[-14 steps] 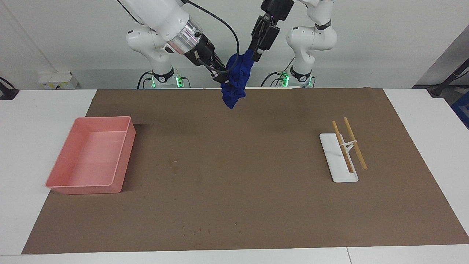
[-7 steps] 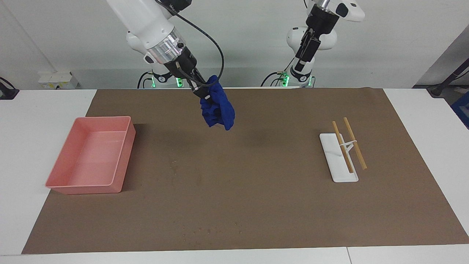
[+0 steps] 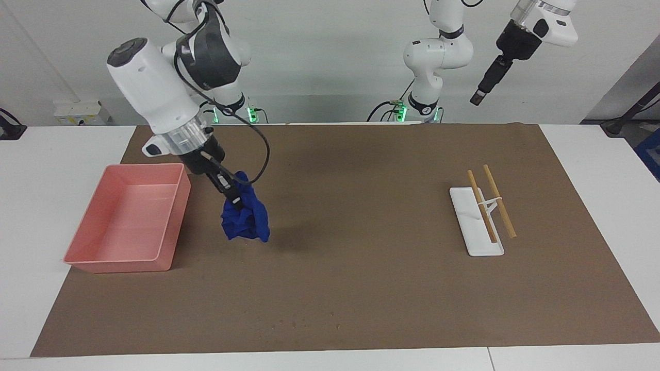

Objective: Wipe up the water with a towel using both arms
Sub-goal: 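Carry the cloth with the right gripper while the left gripper withdraws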

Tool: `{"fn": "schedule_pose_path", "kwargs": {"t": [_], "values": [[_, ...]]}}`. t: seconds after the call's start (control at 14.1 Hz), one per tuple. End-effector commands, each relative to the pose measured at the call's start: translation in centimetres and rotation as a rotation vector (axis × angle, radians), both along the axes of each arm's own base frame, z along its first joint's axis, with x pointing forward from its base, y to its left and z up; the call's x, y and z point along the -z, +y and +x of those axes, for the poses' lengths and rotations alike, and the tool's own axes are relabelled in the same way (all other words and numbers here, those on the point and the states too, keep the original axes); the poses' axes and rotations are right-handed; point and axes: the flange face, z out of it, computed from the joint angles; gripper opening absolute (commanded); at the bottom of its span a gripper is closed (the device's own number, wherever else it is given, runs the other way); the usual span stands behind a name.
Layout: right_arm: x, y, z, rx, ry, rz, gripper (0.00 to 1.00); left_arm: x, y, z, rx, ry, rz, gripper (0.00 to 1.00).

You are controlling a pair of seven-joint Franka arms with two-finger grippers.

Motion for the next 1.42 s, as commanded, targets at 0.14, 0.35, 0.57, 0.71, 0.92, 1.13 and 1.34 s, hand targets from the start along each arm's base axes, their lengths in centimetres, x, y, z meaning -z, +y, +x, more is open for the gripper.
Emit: {"fn": "schedule_pose_path", "kwargs": {"t": [0.14, 0.35, 0.57, 0.71, 0.92, 1.13, 1.34], "values": [[5.7, -2.0, 7.5, -0.137, -0.178, -0.076, 0.0, 1.1, 2.5, -1.0, 0.364, -0.036, 0.203, 1.0], [9.8, -3.0, 8.0, -0.171, -0.219, -0.106, 0.0, 1.1, 3.3, 0.9, 0.473, -0.015, 0.271, 1.0], [15.7, -3.8, 4.9, -0.222, -0.121, -0.135, 0.0, 1.4, 4.7, 5.0, 0.454, 0.012, 0.261, 1.0], [19.5, -4.4, 2.6, -0.245, -0.108, -0.16, 0.0, 1.6, 4.7, 6.4, 0.456, 0.011, 0.258, 1.0], [23.2, -4.3, 1.0, -0.29, -0.066, -0.172, 0.0, 2.6, 3.9, 6.6, 0.483, 0.017, 0.262, 1.0], [24.8, -4.3, -1.1, -0.306, 0.006, -0.167, 0.0, 4.5, 4.5, 6.0, 0.62, 0.03, 0.295, 1.0], [26.2, -4.0, -4.2, -0.326, 0.108, -0.158, 0.0, 4.6, 4.8, 6.5, 0.622, 0.028, 0.29, 1.0]]}}
